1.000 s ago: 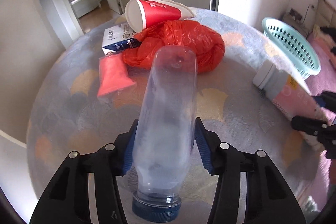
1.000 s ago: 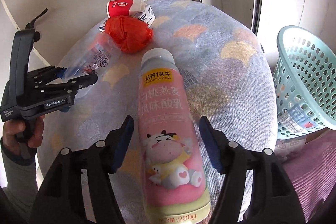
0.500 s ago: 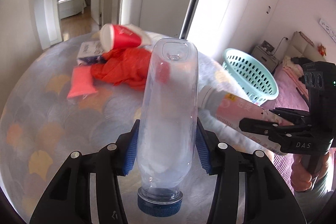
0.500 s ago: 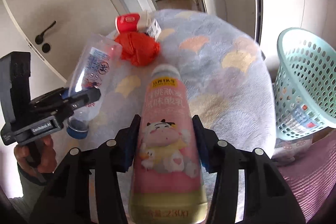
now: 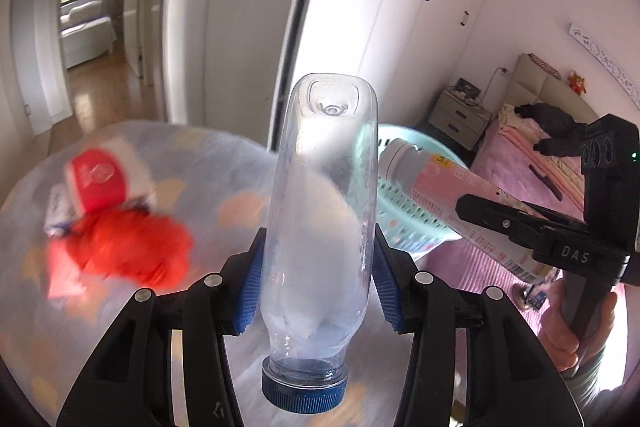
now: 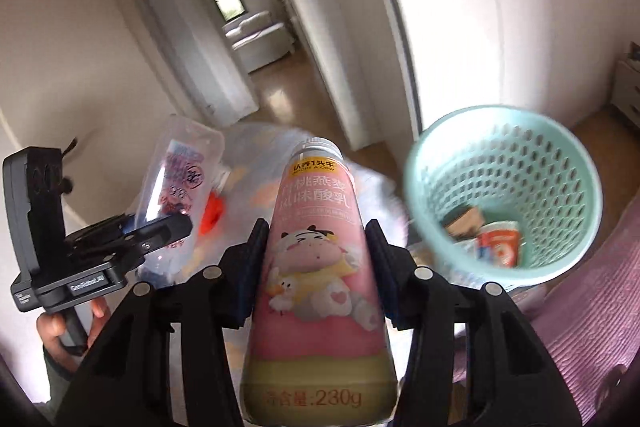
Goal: Collect trash
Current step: 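Carry both bottles to the teal basket and release them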
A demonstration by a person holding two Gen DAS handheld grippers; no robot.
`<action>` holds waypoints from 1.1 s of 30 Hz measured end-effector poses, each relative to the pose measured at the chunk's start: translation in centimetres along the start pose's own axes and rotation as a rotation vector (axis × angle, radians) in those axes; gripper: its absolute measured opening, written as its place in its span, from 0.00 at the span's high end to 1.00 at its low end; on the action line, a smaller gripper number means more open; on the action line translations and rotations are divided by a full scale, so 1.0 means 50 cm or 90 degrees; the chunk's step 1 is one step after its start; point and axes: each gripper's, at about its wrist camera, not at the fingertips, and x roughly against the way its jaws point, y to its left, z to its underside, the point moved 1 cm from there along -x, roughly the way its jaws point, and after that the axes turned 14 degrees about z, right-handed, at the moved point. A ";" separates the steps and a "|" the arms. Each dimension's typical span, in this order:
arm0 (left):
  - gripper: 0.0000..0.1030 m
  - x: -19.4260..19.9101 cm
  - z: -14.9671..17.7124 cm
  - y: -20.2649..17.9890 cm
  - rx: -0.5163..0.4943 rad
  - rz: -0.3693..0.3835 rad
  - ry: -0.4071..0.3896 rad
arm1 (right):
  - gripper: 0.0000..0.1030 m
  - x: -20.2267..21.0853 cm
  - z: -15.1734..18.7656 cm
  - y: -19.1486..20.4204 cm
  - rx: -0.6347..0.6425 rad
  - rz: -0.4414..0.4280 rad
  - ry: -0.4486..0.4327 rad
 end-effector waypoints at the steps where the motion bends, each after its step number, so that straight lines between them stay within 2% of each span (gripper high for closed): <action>1: 0.55 -0.017 -0.016 -0.011 -0.004 0.008 0.001 | 0.55 -0.001 -0.012 -0.023 -0.014 0.012 -0.007; 8: 0.55 -0.176 -0.111 -0.092 -0.031 0.065 0.030 | 0.55 -0.051 -0.071 -0.161 -0.101 0.094 -0.019; 13: 0.55 -0.301 -0.134 -0.112 -0.015 0.098 0.069 | 0.55 -0.107 -0.086 -0.228 -0.144 0.158 -0.004; 17: 0.55 -0.397 -0.146 -0.104 0.030 0.129 0.095 | 0.55 -0.155 -0.082 -0.263 -0.171 0.199 0.021; 20: 0.55 -0.455 -0.151 -0.100 0.037 0.117 0.109 | 0.55 -0.188 -0.074 -0.281 -0.182 0.220 0.044; 22: 0.54 -0.476 -0.147 -0.097 0.029 0.105 0.113 | 0.55 -0.210 -0.068 -0.289 -0.187 0.232 0.057; 23: 0.50 -0.485 -0.146 -0.098 0.022 0.097 0.113 | 0.54 -0.220 -0.062 -0.291 -0.185 0.241 0.064; 24: 0.39 -0.491 -0.144 -0.101 0.014 0.084 0.110 | 0.52 -0.229 -0.057 -0.292 -0.179 0.246 0.073; 26: 0.29 -0.491 -0.142 -0.102 0.008 0.062 0.100 | 0.47 -0.239 -0.045 -0.289 -0.176 0.241 0.085; 29: 0.29 -0.461 -0.133 -0.093 0.019 0.091 0.088 | 0.46 -0.238 -0.030 -0.288 -0.187 0.230 0.089; 33: 0.29 -0.393 -0.125 -0.074 0.017 0.087 0.057 | 0.46 -0.215 -0.018 -0.284 -0.196 0.209 0.090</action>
